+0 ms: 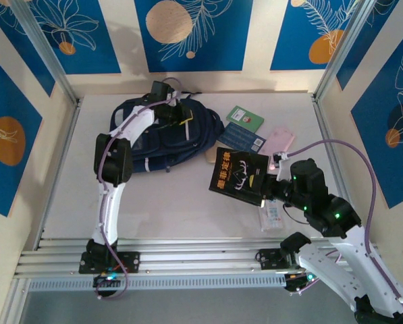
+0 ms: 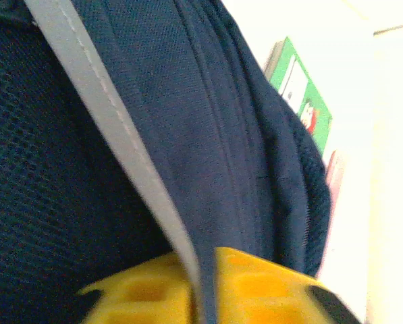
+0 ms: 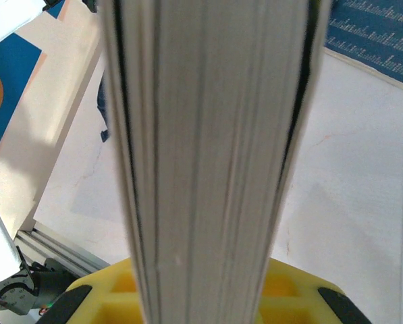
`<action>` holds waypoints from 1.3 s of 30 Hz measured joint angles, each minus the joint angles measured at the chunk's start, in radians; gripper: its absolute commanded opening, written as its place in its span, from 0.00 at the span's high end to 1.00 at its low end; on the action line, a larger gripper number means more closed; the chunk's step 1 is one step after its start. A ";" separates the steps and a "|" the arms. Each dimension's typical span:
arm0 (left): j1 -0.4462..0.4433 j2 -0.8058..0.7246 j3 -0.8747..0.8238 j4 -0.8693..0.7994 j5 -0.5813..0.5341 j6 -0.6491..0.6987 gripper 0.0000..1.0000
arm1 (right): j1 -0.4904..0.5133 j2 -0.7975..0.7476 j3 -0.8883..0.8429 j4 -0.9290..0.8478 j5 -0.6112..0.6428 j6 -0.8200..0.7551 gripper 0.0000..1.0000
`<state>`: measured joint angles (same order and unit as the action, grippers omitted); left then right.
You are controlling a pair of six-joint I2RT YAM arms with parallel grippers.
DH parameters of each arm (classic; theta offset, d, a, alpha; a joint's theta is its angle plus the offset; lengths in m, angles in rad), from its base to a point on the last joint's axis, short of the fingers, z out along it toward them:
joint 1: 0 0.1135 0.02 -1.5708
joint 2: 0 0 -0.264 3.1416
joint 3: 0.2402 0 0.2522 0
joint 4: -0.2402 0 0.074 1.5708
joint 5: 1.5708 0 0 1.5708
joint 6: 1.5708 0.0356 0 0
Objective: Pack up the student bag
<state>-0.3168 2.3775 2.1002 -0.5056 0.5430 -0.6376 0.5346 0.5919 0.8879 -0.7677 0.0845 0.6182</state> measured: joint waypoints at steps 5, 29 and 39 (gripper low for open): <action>0.000 0.007 0.026 -0.044 0.006 0.030 1.00 | -0.002 0.000 0.000 -0.016 0.070 0.014 1.00; 0.010 -0.615 -0.249 -0.283 0.015 0.151 1.00 | -0.271 0.055 0.025 -0.007 -0.132 0.080 1.00; 0.048 -0.708 -0.330 -0.284 0.076 0.142 1.00 | -0.285 0.174 0.052 0.163 -0.388 0.186 1.00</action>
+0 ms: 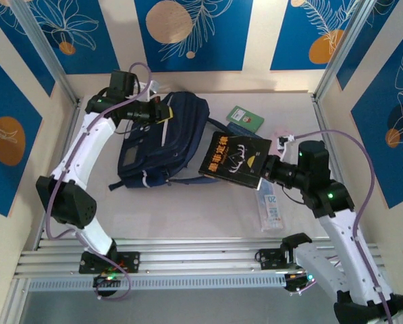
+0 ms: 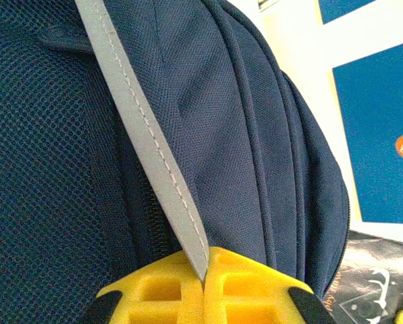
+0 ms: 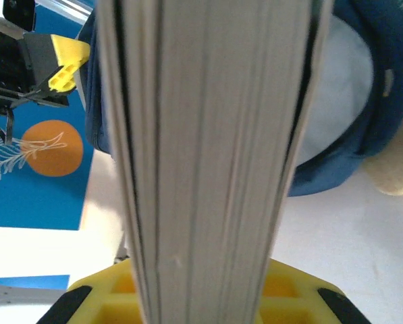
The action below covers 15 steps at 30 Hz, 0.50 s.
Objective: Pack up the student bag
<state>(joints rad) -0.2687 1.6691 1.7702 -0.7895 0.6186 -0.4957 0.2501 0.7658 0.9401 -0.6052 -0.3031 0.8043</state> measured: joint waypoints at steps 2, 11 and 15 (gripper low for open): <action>0.008 -0.016 -0.011 0.004 0.008 -0.003 1.00 | 0.000 0.045 -0.002 0.054 -0.033 0.040 1.00; 0.016 -0.072 -0.049 0.005 0.029 -0.010 1.00 | 0.042 0.319 -0.006 0.311 -0.082 0.147 1.00; 0.018 -0.090 -0.049 0.003 0.034 -0.010 1.00 | 0.108 0.478 0.009 0.383 -0.078 0.151 1.00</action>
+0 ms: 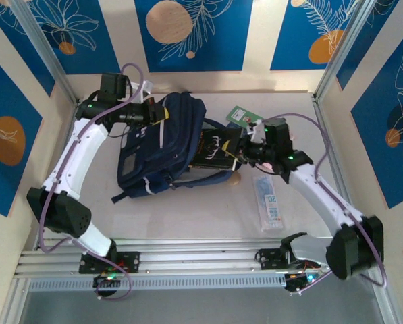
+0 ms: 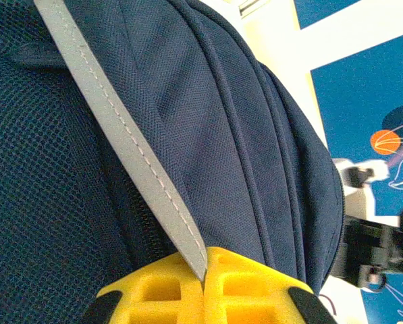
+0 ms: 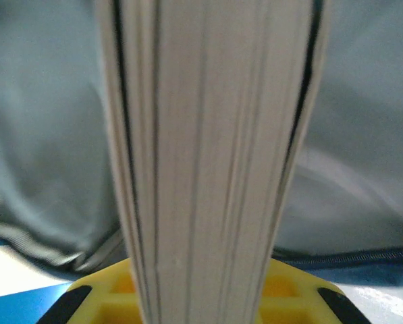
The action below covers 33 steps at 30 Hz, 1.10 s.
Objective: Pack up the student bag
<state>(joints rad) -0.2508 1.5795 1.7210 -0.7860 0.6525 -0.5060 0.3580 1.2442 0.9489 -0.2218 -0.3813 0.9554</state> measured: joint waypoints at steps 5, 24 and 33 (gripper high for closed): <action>0.010 -0.019 -0.001 -0.001 0.003 0.000 1.00 | 0.098 0.190 0.080 0.068 0.005 -0.002 1.00; 0.068 -0.042 -0.010 -0.001 0.008 -0.019 1.00 | 0.296 0.922 0.783 -0.042 0.041 -0.044 0.40; 0.098 -0.049 -0.034 0.018 0.001 -0.045 1.00 | 0.302 0.784 0.783 -0.102 0.103 -0.119 0.15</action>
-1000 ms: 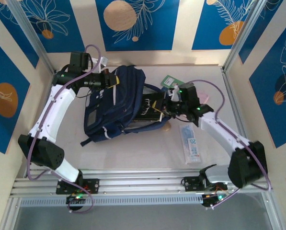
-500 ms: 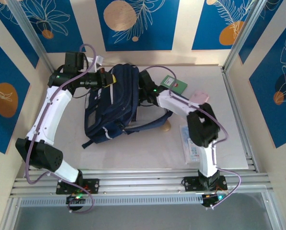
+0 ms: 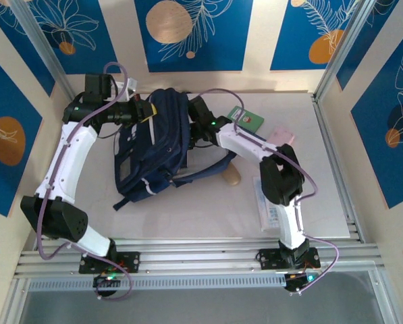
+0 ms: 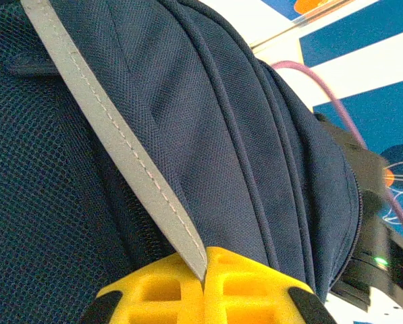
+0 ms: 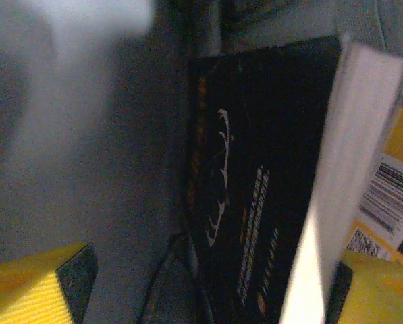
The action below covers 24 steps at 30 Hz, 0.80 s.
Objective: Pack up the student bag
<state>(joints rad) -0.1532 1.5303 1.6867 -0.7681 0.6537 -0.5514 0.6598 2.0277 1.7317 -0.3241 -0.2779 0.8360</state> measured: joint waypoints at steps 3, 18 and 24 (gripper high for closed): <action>0.012 -0.004 0.000 0.004 -0.005 -0.001 1.00 | -0.015 -0.083 -0.019 -0.021 0.028 -0.026 0.16; 0.117 -0.099 -0.048 -0.047 -0.290 -0.026 1.00 | -0.130 -0.359 -0.197 -0.126 0.151 -0.153 0.21; 0.135 -0.097 -0.099 -0.004 -0.314 -0.057 1.00 | -0.280 -0.413 -0.201 -0.177 0.248 -0.156 0.20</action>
<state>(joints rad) -0.0185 1.4330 1.5879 -0.7719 0.3393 -0.6083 0.3801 1.6150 1.5303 -0.5014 -0.0303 0.6800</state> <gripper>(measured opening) 0.037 0.795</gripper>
